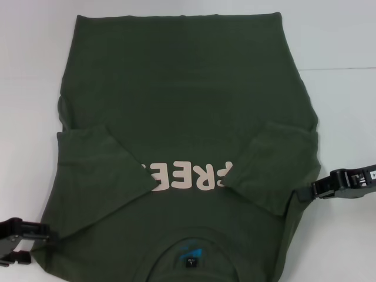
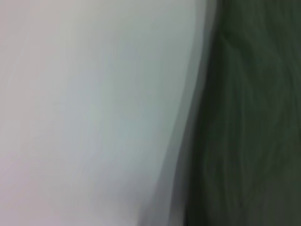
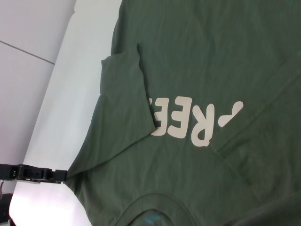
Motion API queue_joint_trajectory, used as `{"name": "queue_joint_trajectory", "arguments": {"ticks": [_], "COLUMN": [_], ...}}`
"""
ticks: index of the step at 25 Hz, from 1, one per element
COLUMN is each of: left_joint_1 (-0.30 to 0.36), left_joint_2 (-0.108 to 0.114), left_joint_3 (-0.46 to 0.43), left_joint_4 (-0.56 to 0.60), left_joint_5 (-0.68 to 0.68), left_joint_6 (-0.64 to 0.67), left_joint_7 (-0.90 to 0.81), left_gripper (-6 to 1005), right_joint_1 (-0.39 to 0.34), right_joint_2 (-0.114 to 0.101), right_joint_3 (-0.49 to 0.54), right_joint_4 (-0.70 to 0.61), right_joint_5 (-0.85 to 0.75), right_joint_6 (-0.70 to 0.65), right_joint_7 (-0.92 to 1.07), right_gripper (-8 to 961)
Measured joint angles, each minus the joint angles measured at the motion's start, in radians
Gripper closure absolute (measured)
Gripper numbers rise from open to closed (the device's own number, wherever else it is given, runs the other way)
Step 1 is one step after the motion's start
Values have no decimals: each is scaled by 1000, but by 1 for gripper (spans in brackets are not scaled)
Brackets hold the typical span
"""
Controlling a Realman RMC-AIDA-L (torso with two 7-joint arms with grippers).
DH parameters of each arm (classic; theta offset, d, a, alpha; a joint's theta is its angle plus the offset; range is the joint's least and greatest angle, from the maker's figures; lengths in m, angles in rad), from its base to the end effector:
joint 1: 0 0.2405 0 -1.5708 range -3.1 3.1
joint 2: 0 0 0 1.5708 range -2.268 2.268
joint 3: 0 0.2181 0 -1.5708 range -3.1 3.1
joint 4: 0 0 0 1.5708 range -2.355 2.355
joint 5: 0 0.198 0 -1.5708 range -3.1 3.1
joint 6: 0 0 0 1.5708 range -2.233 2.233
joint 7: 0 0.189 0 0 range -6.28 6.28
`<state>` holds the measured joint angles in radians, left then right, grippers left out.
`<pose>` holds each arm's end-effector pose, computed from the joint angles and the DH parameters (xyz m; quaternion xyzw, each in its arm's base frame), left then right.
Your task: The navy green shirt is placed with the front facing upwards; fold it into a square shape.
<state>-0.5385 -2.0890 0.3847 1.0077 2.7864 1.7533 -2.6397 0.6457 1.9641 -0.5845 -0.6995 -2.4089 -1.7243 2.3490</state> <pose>-0.3058 0.2723 0.0317 -0.6368 -0.7611 -0.0187 0.1219 0.2383 0.3118 0.0114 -0.7928 0.6021 0.0933 0.0148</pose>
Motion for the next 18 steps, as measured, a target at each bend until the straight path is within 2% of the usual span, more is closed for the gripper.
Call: {"name": "queue_joint_trajectory", "arguments": {"ticks": [4,18], "left_joint_1": [1,-8], "left_joint_2": [-1,-3], "left_joint_3": [9,35], "left_joint_4": [-1,-3], "left_joint_5": [8,7], "left_joint_6": [-13,-34], "left_joint_7": [8,15], "left_gripper": [116,671], "right_joint_1": [5,6], "right_joint_2": [-2,0], "right_joint_3": [0,9], "right_joint_4": [0,2], "right_joint_5": [1,2], "right_joint_6": [0,0], "right_joint_7": [1,0], "right_gripper": [912,911]}}
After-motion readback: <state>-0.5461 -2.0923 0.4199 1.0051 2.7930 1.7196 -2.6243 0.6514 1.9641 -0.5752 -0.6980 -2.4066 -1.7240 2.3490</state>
